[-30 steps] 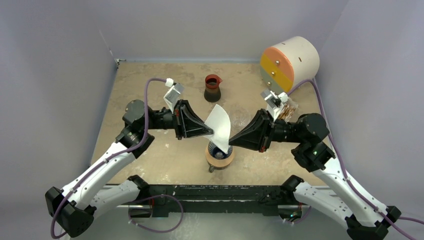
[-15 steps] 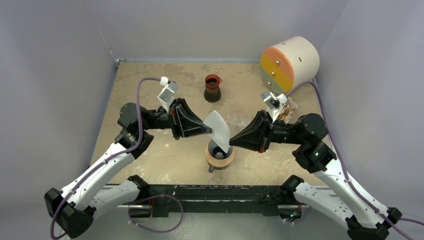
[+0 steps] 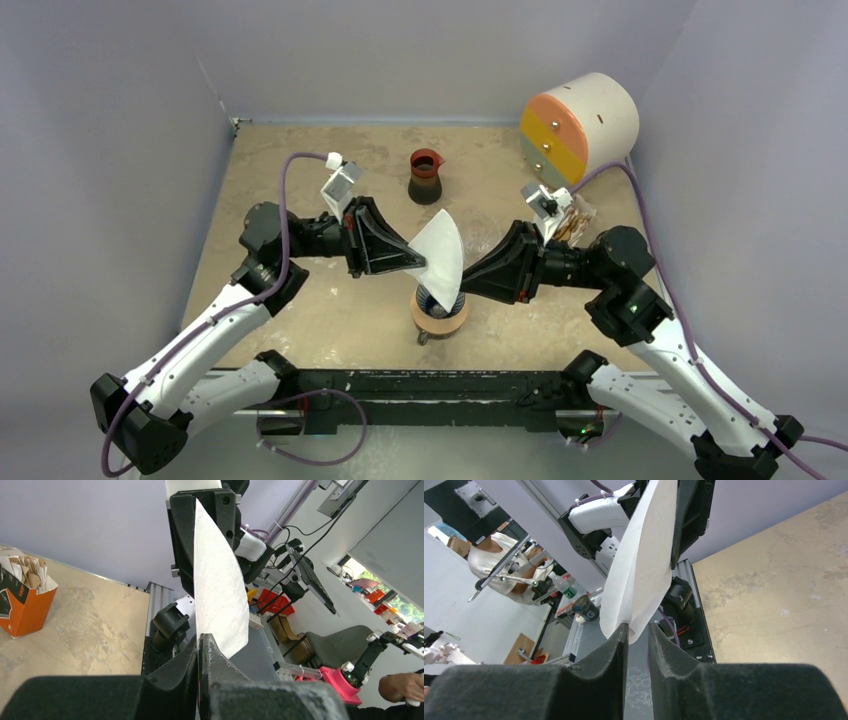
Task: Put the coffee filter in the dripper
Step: Place the coffee filter in the coffee dripper.
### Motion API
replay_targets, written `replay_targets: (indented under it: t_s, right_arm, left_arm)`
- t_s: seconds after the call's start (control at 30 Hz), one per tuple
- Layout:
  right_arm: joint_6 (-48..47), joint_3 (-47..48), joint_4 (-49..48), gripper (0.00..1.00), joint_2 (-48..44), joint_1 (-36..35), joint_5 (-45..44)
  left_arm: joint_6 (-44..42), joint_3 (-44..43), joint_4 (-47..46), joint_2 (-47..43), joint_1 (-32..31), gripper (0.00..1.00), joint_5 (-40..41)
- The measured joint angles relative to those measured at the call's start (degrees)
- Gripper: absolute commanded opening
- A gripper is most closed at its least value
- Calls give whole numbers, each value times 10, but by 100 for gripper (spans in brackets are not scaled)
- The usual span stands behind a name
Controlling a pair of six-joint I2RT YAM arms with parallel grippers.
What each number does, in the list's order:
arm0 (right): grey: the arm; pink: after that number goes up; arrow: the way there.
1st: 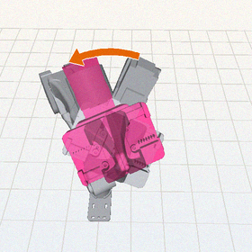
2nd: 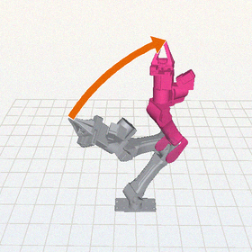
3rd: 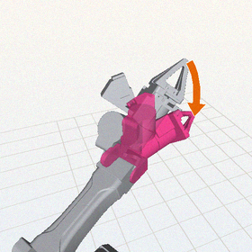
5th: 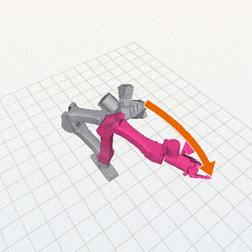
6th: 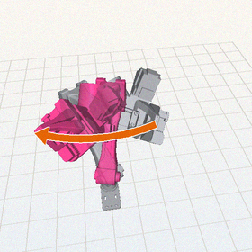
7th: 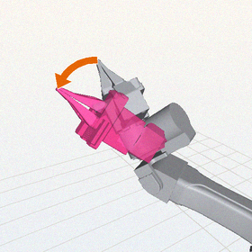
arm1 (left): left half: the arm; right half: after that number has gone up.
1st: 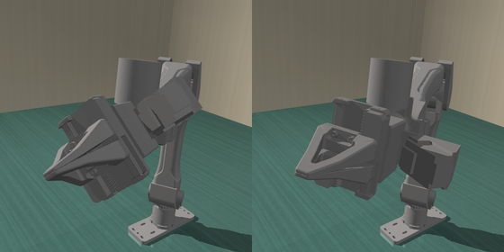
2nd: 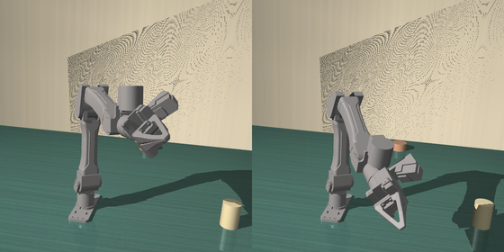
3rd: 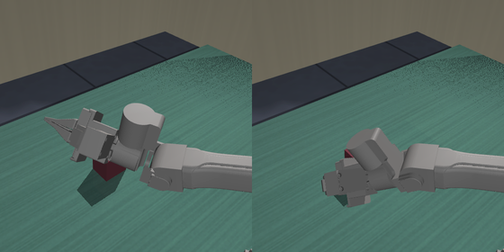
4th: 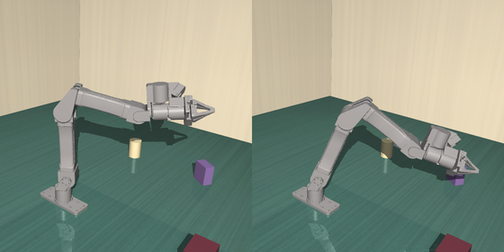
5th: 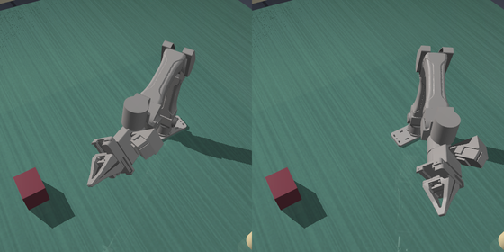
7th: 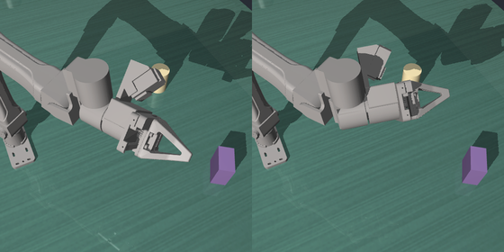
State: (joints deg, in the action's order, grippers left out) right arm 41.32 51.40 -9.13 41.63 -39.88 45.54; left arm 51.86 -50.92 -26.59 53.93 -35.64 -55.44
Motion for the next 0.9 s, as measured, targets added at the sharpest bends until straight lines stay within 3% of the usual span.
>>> replay_targets:
  t_s: [0.37, 0.9]
  right_arm:
    - [0, 0, -1, 30, 4, -3, -5]
    - [-12, 0, 31, 25, 27, -6, -43]
  left_arm:
    - [-53, -11, 93, 1, 0, 0, 26]
    - [-101, -20, 152, -15, 0, 0, 39]
